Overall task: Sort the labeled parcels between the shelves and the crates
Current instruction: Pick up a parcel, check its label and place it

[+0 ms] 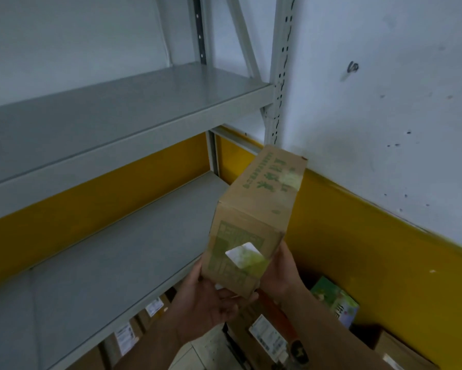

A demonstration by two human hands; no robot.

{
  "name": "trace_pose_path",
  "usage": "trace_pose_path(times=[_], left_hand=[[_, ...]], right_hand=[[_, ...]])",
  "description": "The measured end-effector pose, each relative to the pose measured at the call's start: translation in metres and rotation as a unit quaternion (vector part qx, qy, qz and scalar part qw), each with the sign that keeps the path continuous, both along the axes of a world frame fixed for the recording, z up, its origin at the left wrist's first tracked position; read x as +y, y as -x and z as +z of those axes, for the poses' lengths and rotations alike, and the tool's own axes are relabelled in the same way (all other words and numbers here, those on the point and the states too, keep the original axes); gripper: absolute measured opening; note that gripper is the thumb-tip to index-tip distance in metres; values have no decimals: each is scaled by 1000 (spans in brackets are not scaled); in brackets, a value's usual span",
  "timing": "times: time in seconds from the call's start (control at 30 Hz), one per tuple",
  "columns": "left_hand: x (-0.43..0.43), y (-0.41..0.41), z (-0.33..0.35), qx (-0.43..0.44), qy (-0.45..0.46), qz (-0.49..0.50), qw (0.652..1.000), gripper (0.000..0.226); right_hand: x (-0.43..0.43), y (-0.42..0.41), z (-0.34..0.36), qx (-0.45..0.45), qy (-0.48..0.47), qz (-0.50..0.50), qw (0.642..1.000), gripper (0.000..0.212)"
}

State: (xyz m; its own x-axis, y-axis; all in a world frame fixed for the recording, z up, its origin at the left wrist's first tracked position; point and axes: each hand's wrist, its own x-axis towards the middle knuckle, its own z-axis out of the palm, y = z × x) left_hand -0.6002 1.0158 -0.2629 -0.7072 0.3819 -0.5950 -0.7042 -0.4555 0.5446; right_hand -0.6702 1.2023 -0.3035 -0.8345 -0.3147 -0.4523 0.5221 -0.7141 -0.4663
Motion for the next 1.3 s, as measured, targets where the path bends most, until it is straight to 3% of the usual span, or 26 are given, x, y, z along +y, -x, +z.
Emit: trace_pose_path(times=[0.13, 0.2, 0.27, 0.33, 0.43, 0.53, 0.6, 0.7, 0.8, 0.93, 1.1, 1.3], left_hand=[[-7, 2, 13, 100, 180, -24, 978, 57], [-18, 10, 24, 205, 302, 22, 931, 39], [-30, 21, 40, 274, 366, 113, 882, 27], [-35, 27, 59, 330, 354, 134, 865, 30], [-29, 27, 74, 359, 336, 49, 869, 55], [-12, 22, 66, 340, 381, -63, 857, 94], [-4, 22, 53, 319, 388, -87, 860, 107], [2, 22, 29, 302, 373, -42, 876, 92], [8, 23, 13, 280, 354, 14, 892, 76], [17, 28, 7, 274, 334, 33, 901, 43], [18, 42, 2, 272, 321, 3, 907, 34], [3, 71, -9, 264, 298, -34, 917, 33]], right_hand=[[8, -3, 16, 7, -3, 0, 1000, 52], [23, -2, 22, 14, -26, -1, 1000, 49], [37, 0, 24, 28, -59, -2, 998, 46], [51, 2, 23, 61, -106, -3, 993, 53], [59, 1, 31, 96, -197, -25, 975, 81], [62, -1, 33, 107, -301, -73, 945, 72], [64, -7, 36, 127, -359, -95, 920, 69], [69, -22, 41, 168, -419, -100, 887, 76], [79, -33, 43, 214, -439, -75, 869, 66], [93, -41, 42, 219, -417, -74, 879, 60], [93, -42, 39, 194, -428, -89, 878, 66], [77, -32, 29, 181, -447, -106, 869, 57]])
